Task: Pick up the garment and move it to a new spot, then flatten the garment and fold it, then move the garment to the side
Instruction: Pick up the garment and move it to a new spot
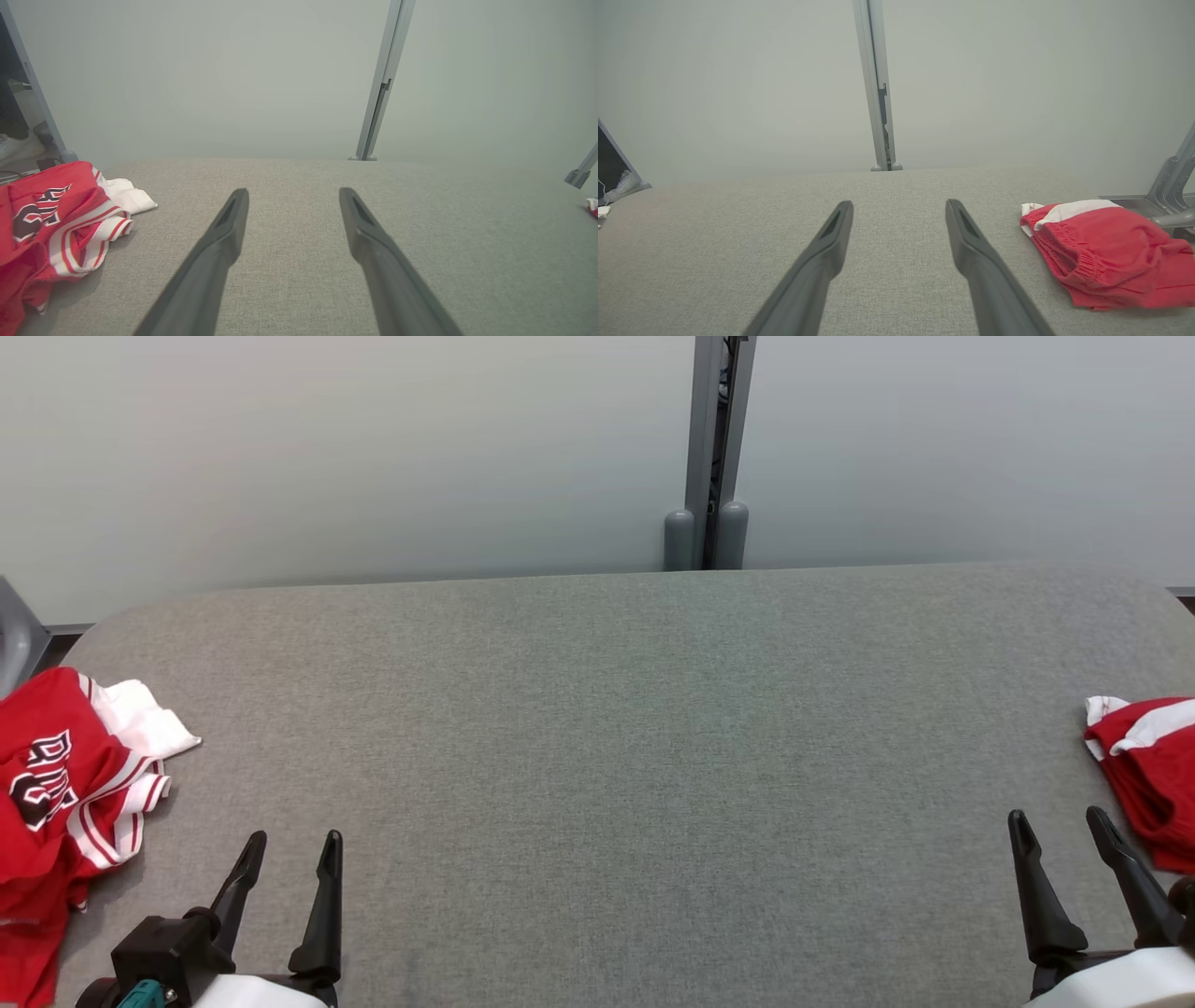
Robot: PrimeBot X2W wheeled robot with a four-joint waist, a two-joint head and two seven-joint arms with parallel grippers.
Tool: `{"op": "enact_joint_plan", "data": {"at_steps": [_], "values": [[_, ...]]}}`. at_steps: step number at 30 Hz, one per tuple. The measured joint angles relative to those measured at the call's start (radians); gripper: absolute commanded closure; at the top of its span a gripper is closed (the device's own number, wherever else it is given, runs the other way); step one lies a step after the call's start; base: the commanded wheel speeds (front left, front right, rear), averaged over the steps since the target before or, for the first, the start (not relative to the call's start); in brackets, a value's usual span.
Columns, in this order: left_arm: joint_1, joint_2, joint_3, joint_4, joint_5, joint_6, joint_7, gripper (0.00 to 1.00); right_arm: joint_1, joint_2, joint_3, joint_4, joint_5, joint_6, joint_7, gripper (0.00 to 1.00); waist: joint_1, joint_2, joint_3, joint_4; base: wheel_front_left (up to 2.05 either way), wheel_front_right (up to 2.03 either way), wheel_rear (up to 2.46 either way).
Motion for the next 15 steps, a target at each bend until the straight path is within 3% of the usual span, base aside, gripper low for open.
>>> {"op": "enact_joint_plan", "data": {"at_steps": [7,15], "values": [[-0.021,-0.002,-0.006,0.001,-0.004,-0.008,-0.007,0.00,0.000,0.002,0.001,-0.005,0.000,0.000,-0.003,0.00,0.0000,0.0000,0.003,0.042,0.00,0.00,0.00],[-0.054,-0.004,0.014,0.017,-0.014,-0.009,-0.031,0.00,-0.002,0.006,0.026,-0.016,0.008,0.000,-0.003,0.00,0.0000,0.0000,0.009,0.162,0.00,0.00,0.00]]}}
